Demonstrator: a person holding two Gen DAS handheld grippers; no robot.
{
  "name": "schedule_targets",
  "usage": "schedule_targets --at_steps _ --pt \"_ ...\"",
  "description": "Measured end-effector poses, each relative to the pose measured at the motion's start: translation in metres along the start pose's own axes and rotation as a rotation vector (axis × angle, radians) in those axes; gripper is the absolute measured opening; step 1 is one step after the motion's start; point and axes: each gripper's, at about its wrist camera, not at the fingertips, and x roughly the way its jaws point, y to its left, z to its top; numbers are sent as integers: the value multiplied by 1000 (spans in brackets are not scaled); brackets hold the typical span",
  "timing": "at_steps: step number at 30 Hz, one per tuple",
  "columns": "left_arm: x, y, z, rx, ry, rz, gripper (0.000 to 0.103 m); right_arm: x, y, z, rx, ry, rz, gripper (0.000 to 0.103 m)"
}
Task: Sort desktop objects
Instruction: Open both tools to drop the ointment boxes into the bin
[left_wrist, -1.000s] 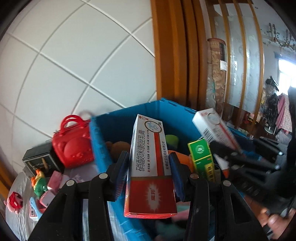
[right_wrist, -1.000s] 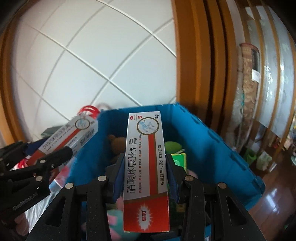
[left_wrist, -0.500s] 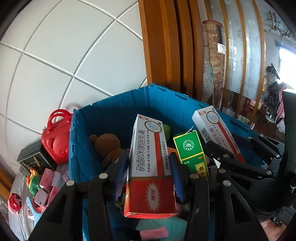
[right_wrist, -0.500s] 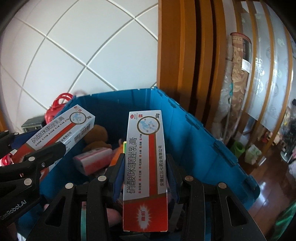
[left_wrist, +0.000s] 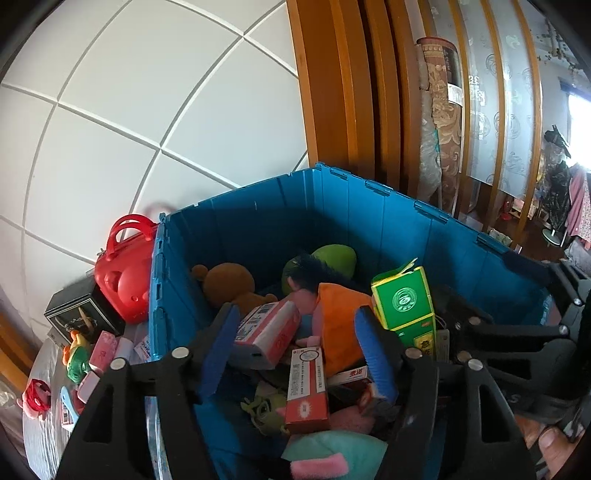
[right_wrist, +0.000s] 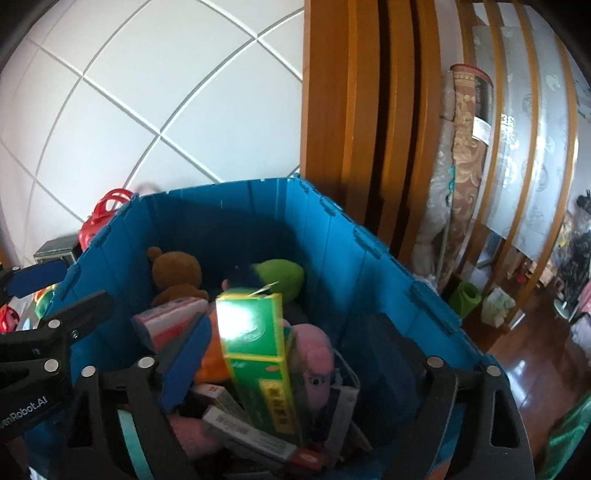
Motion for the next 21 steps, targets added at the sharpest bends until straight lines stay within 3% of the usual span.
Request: schedule_targets --at_steps 1,6,9,21 --pt "-3 4 -1 -7 -4 -6 70 -3 0 0 0 -7 -12 103" --pt "-25 21 -6 -46 -58 -41 70 -20 -1 1 10 -32 -19 103" --pt "-41 31 -10 -52 -103 -48 70 -29 1 0 38 -30 15 103" --pt "-97 114 -44 -164 -220 59 70 -83 77 8 -29 -125 33 103"
